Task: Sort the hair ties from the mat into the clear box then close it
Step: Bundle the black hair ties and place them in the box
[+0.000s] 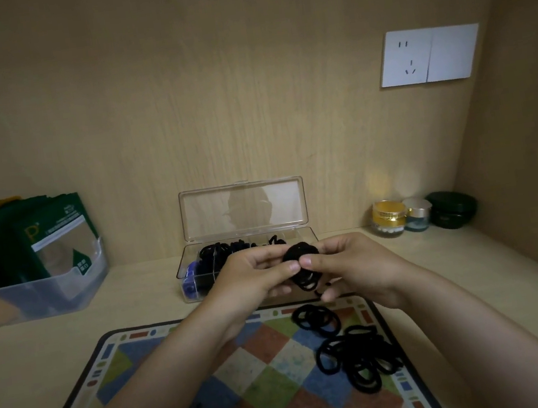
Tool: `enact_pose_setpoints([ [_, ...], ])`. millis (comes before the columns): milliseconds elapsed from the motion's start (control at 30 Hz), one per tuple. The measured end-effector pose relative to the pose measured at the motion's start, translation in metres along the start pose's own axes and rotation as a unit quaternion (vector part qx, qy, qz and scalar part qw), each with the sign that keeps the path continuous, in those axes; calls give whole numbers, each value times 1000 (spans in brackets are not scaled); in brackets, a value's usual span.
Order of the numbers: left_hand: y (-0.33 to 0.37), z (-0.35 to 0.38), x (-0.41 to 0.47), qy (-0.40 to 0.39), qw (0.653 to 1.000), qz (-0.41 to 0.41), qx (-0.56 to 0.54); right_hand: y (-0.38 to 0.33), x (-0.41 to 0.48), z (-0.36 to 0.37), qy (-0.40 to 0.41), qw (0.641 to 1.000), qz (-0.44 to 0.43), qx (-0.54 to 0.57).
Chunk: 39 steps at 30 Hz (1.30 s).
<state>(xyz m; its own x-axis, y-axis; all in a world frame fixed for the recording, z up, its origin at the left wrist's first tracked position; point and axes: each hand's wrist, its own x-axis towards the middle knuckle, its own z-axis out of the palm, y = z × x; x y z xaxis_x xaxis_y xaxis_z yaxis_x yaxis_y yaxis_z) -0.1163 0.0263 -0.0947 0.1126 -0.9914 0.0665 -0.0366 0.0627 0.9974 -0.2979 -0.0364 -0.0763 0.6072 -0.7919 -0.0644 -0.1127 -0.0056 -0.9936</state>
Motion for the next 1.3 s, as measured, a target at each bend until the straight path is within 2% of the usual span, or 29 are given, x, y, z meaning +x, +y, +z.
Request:
enact_pose_setpoints([
  [67,11,-6,7,-40,998,3,45,-9,6,-4,26,1000,2,-12],
  [133,25,-11,18,-46,987,34,151,-19,17,-9,82,996,-3,-34],
  [233,33,-15,42,49,935,107,334,-29,39,-10,170,978,-9,-119],
  [367,15,-15,65,83,904,142,395,-21,68,-4,190,948,21,-257],
  [467,-3,-17,71,63,887,152,430,-15,80,0,206,898,18,-388],
  [567,-13,-20,69,49,868,169,464,-18,84,6,185,840,35,-508],
  [733,-16,-21,64,34,862,167,478,-20,98,19,142,747,95,-643],
  [800,-16,-21,64,17,852,164,497,-22,102,22,120,727,108,-667],
  [900,-17,-22,64,2,834,162,527,-30,106,18,53,736,107,-666],
  [967,-19,-22,65,-2,821,166,546,-38,102,11,24,765,94,-636],
  [1167,-18,-21,65,-2,824,159,543,-43,77,-4,46,843,7,-536],
  [1233,-18,-21,64,1,838,158,522,-37,70,-3,50,836,-27,-546],
  [1300,-18,-21,65,17,866,156,475,-28,64,-2,46,789,-71,-608],
])
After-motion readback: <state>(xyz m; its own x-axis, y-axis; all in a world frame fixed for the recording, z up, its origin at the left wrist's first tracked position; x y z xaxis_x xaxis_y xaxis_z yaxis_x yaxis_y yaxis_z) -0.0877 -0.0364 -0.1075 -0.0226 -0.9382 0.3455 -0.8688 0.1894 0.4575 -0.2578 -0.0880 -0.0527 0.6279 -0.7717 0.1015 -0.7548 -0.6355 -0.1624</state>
